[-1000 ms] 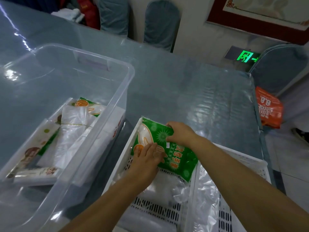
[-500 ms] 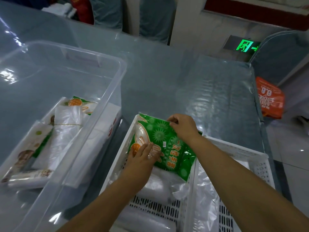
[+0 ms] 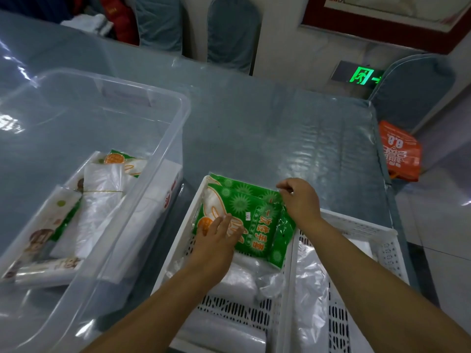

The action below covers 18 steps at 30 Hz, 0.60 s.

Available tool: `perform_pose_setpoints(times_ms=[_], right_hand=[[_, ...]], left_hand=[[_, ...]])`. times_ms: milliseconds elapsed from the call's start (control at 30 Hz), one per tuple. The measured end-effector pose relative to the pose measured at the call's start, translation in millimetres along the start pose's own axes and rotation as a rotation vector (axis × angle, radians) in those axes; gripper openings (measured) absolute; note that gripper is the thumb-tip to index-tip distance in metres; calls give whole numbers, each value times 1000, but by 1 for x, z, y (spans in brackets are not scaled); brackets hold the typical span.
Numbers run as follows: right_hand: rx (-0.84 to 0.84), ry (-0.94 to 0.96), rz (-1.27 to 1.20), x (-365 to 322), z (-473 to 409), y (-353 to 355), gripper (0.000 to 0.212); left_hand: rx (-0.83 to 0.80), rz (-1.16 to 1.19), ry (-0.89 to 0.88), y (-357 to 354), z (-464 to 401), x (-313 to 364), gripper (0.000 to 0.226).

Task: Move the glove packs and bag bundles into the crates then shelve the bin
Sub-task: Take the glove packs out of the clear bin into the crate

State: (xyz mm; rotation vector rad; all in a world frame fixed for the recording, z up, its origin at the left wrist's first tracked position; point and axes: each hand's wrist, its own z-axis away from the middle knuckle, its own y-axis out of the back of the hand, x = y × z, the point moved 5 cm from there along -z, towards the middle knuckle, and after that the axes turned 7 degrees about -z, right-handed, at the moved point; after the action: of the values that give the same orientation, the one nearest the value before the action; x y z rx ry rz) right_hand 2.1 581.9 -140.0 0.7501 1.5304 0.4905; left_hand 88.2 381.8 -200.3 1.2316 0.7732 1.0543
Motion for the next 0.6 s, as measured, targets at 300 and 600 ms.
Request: perform_pose_setpoints(times_ms=[300,600], right_hand=[[108,86,-124,-76,17,23,15],[102,390,-356,-252,23,14,18]], left_hand=[[277,-49,-12,141,38,5,21],[578,-43,74,266,117,-141,26]])
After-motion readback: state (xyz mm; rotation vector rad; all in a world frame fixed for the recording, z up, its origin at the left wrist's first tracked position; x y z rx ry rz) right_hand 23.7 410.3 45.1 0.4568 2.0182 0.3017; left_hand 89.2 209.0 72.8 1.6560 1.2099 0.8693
